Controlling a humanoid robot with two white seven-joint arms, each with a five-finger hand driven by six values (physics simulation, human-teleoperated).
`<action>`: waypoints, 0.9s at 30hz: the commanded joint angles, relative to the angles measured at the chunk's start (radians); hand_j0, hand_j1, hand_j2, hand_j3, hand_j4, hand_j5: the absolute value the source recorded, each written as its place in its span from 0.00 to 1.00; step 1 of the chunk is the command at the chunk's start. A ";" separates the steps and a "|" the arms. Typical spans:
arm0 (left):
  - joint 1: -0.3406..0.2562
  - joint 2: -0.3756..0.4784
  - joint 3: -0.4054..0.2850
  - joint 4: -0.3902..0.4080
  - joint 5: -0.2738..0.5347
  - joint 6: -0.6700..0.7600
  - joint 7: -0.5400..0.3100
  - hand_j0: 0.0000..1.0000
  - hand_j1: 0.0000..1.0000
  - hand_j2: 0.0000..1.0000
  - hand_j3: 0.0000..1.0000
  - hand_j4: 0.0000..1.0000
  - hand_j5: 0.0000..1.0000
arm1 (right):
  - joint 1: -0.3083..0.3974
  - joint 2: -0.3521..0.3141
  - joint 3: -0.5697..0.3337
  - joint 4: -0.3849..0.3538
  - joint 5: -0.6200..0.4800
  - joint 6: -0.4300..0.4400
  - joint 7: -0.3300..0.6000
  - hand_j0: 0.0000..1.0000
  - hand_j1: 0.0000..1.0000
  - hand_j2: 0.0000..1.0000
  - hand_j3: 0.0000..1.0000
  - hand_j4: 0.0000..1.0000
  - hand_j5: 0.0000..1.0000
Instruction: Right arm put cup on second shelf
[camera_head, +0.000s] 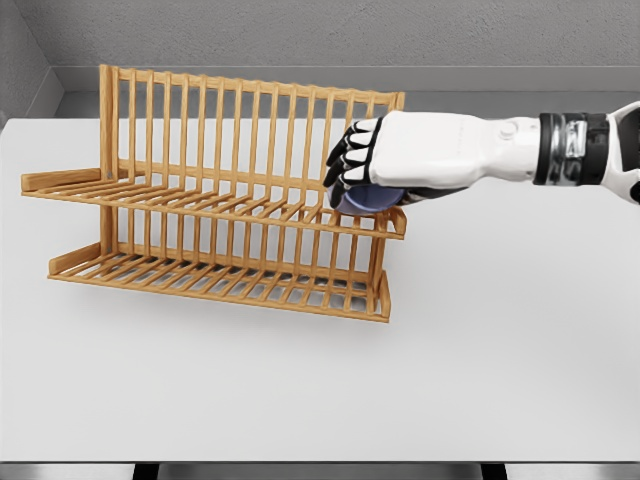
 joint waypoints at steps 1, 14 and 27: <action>0.000 0.000 0.000 0.000 -0.001 0.000 0.000 1.00 1.00 1.00 1.00 1.00 1.00 | 0.000 0.001 0.015 0.000 -0.005 0.006 0.002 0.66 0.66 0.66 0.66 0.66 0.66; 0.000 0.000 0.000 0.000 0.000 0.000 0.000 1.00 1.00 1.00 1.00 1.00 1.00 | -0.002 0.000 0.018 0.000 -0.003 0.000 0.002 1.00 1.00 1.00 1.00 1.00 1.00; 0.000 0.000 0.000 0.000 0.000 0.000 0.000 1.00 1.00 1.00 1.00 1.00 1.00 | 0.455 -0.135 -0.753 0.003 -0.012 -0.031 0.002 1.00 1.00 1.00 1.00 1.00 1.00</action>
